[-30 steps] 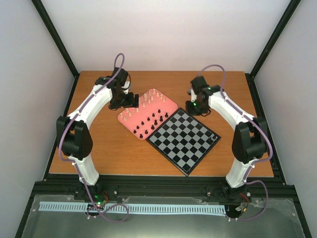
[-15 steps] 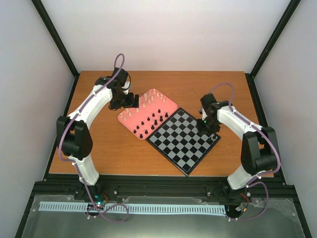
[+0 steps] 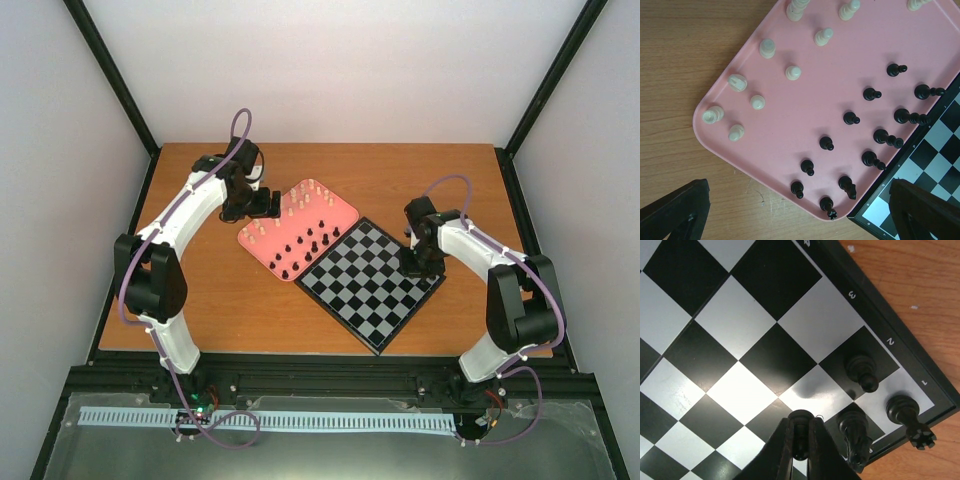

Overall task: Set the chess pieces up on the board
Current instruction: Place the chess piece on the chessboard, then pick up the chess piece from the storage box.

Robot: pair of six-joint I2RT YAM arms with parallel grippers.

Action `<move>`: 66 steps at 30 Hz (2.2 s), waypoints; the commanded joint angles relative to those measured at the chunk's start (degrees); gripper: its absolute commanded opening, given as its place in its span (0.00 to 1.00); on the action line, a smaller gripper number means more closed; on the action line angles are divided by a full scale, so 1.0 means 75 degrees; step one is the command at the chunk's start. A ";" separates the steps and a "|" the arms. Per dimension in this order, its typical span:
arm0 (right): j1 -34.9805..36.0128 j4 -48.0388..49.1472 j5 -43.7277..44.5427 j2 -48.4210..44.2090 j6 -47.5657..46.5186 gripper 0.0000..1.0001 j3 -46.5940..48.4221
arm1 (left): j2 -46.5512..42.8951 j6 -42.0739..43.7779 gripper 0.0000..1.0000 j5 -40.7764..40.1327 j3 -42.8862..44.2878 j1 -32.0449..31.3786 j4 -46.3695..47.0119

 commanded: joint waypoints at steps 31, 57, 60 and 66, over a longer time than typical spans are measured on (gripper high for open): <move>-0.0073 0.0311 0.0352 0.0624 0.0162 0.18 0.0264 | -0.0025 -0.0037 1.00 0.0057 0.0065 0.0030 0.0093; 0.0477 -0.0108 -0.1454 0.0691 -0.0085 0.42 0.2944 | 0.0059 -0.0071 1.00 0.0114 0.0124 0.0037 0.0089; 0.0856 0.0059 -0.1758 0.1521 -0.0154 0.41 0.3963 | 0.0074 -0.0072 1.00 0.0106 0.0176 0.0036 0.0058; 0.1448 0.0297 -0.1822 0.3256 -0.0178 0.41 0.5776 | 0.0010 -0.0062 1.00 0.0001 0.0212 0.0036 -0.0001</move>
